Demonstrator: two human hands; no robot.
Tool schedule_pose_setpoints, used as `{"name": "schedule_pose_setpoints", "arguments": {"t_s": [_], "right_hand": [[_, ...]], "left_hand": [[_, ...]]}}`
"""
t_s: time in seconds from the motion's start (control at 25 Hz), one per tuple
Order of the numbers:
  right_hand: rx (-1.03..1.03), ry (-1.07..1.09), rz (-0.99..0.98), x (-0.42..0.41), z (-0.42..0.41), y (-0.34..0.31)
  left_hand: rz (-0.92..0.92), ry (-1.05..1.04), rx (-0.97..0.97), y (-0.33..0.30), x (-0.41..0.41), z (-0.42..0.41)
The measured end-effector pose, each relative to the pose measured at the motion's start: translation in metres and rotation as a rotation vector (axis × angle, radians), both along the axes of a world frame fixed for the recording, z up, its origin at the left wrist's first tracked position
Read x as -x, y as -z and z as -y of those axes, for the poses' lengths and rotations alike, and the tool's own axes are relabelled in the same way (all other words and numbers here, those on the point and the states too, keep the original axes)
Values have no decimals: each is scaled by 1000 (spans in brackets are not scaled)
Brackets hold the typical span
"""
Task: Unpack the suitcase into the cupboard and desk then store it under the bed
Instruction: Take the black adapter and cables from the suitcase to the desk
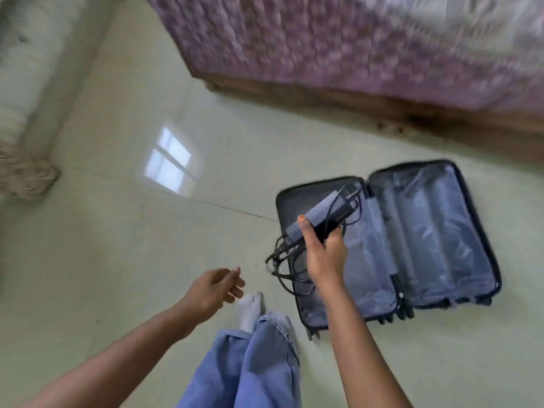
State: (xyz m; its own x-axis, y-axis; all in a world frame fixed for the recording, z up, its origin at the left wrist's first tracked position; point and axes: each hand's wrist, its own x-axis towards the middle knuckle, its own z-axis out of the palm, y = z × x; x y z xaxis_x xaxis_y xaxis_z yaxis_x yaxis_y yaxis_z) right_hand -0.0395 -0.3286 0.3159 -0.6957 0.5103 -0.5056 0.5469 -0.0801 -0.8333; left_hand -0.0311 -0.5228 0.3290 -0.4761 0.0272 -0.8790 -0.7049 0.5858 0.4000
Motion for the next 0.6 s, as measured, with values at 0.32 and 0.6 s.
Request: {"name": "schedule_pose_setpoints", "arguments": {"t_s": [0.32,0.6], "right_hand": [[828,-623,-263,-5,124,-338],[893,-1229,-316,-39,296,-459]], "left_hand": [[76,-850,-915,-207,-52,69],[-783,-1191,-1169,-319,-114,238]]}}
